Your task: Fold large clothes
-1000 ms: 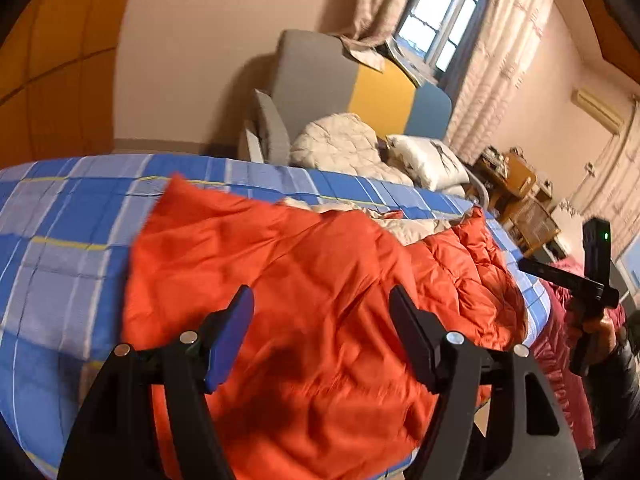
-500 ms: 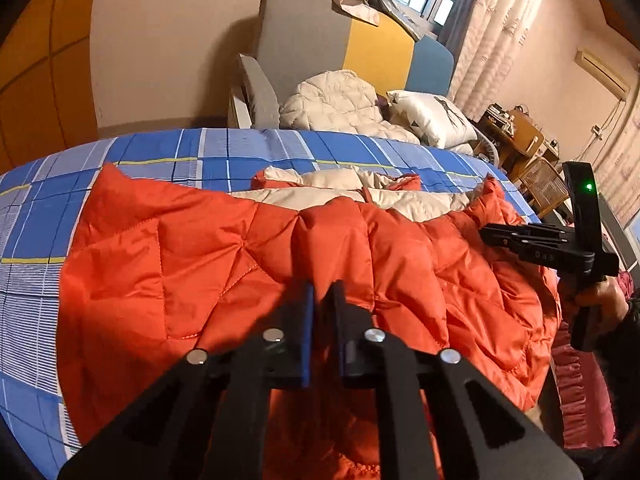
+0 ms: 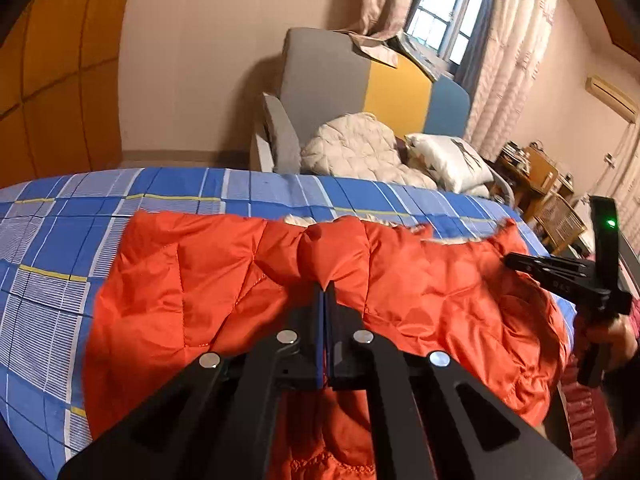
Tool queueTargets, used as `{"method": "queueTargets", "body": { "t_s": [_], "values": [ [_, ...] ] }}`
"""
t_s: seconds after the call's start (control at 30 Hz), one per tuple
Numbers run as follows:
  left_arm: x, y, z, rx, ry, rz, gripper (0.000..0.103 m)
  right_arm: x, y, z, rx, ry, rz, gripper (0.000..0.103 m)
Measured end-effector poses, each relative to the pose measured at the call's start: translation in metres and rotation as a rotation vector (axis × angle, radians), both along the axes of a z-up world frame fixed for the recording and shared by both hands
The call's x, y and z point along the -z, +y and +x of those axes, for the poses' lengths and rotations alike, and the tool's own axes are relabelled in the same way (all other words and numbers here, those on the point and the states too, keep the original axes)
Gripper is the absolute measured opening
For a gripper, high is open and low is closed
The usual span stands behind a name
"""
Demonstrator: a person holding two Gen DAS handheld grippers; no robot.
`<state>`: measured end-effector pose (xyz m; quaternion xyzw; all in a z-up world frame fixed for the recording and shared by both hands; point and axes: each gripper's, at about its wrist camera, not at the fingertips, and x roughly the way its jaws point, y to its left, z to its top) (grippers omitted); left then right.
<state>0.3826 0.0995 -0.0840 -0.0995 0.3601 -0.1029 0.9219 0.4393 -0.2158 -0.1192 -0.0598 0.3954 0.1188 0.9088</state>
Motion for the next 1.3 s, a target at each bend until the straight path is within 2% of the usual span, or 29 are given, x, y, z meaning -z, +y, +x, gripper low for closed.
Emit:
{"method": "queueTargets", "body": {
  "t_s": [0.2,0.5,0.7,0.83,0.9,1.0,1.07,1.13,1.2,1.3],
  "values": [
    [0.026,-0.003,0.033,-0.065,0.068,0.024,0.000,0.012,0.003,0.024,0.053,0.010,-0.005,0.000],
    [0.070,-0.002,0.052,-0.095,0.153,0.023,0.001,0.055,0.007,0.053,0.099,0.093,-0.006,0.000],
    [0.075,-0.006,0.055,-0.121,0.178,0.044,0.004,0.070,0.009,0.060,0.111,0.131,-0.024,0.000],
    [0.064,-0.011,0.048,-0.158,0.179,0.084,0.007,0.068,0.007,0.055,0.123,0.140,-0.011,0.000],
    [0.052,-0.014,0.038,-0.182,0.145,0.117,0.033,0.065,0.003,0.054,0.127,0.138,0.003,0.000],
    [0.026,-0.022,0.015,-0.196,0.073,0.110,0.035,0.055,-0.003,0.047,0.134,0.133,0.046,0.000],
    [0.013,-0.030,0.001,-0.180,0.034,0.097,0.035,0.046,-0.007,0.040,0.131,0.115,0.076,0.009],
    [0.005,-0.042,-0.011,-0.148,0.012,0.076,0.035,0.039,-0.011,0.034,0.124,0.101,0.103,0.038],
    [0.002,-0.055,-0.018,-0.128,0.005,0.075,0.035,0.028,-0.018,0.023,0.126,0.076,0.137,0.043],
    [0.005,-0.076,-0.023,-0.094,0.012,0.091,0.035,0.017,-0.033,0.006,0.132,0.058,0.198,0.043]
  ]
}}
